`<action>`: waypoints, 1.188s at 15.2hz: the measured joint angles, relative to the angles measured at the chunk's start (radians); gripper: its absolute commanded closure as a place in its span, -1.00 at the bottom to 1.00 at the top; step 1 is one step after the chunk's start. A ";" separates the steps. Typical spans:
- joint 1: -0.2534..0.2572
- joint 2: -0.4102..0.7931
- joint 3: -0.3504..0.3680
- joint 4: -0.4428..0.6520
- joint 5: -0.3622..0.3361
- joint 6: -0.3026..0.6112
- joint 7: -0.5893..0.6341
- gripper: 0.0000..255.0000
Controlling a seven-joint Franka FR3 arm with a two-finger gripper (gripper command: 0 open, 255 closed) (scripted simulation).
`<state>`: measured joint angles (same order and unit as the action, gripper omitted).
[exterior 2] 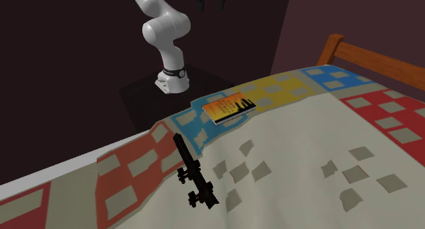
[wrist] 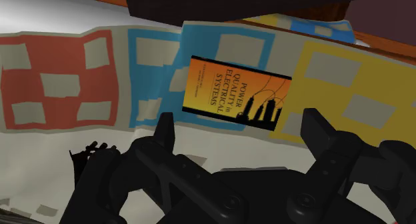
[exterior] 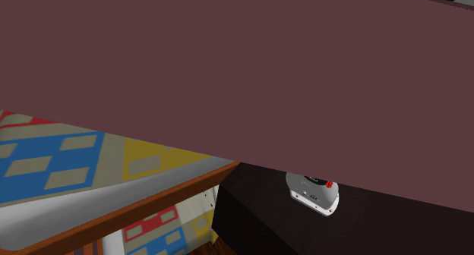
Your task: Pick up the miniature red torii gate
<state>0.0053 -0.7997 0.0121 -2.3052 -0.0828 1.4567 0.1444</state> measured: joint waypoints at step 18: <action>-0.109 0.377 -0.174 -0.013 -0.173 0.420 -0.087 -1.00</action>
<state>-0.1040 -0.4230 -0.1620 -2.3184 -0.2556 1.8766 0.0574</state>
